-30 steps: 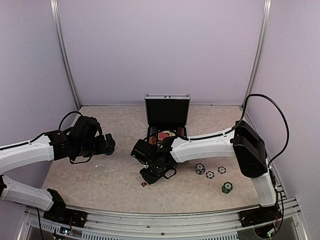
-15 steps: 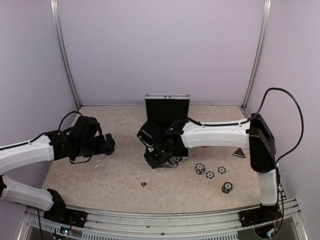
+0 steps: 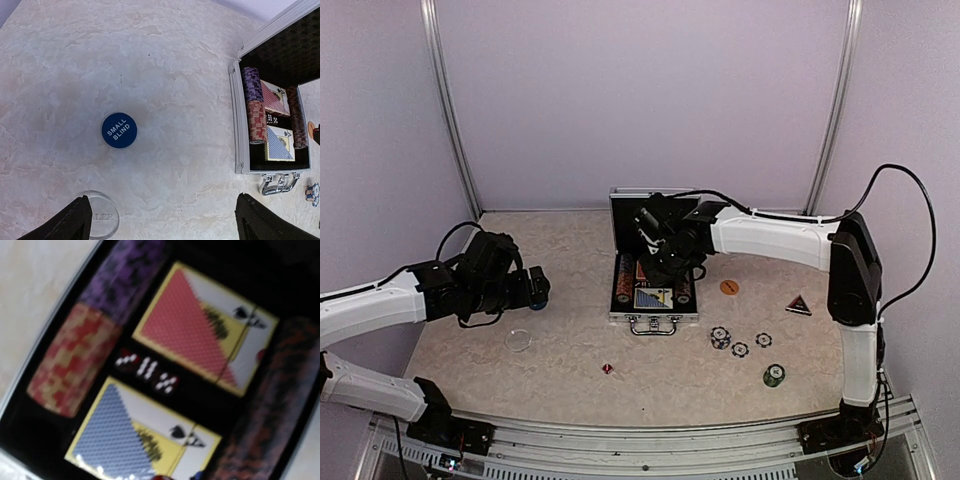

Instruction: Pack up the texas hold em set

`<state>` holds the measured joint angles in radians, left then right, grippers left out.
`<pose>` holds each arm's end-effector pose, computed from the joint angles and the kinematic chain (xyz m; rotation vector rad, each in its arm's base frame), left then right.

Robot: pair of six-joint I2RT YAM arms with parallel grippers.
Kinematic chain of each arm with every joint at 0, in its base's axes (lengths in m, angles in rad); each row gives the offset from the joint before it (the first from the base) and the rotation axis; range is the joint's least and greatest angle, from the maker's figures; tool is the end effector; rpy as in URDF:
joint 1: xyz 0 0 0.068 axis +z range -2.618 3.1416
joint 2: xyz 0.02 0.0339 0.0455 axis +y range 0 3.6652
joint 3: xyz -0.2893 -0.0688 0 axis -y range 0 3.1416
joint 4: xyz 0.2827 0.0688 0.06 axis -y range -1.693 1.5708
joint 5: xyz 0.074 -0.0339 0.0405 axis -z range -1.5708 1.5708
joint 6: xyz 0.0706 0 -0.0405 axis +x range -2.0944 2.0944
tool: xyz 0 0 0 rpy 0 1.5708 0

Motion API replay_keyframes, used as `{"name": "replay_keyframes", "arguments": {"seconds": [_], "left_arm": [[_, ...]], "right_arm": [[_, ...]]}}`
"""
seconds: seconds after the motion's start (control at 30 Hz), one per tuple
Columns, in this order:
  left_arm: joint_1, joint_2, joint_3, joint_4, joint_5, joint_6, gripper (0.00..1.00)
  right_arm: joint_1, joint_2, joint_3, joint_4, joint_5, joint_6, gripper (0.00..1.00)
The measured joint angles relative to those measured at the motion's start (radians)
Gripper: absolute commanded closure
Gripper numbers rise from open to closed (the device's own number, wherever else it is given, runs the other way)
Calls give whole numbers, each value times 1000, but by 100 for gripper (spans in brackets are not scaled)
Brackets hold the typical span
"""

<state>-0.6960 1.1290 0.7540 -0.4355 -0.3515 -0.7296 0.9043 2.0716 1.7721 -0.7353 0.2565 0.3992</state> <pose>0.2289 -0.1596 0.2257 -0.2046 2.3288 -0.2961 0.3352 0.3972 0.2189 -0.5518 2.5011 0.1639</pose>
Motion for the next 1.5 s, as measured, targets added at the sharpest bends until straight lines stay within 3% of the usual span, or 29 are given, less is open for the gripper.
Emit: {"name": "replay_keyframes", "arguments": {"seconds": [0.6,1.5], "left_arm": [[0,-41,0,-8,0,-4,1],[0,-24,0,-7,0,-4,1]], "right_arm": [[-72,156,82,39,17,-13,84],[-97,217,97,101,-36,-14,85]]}}
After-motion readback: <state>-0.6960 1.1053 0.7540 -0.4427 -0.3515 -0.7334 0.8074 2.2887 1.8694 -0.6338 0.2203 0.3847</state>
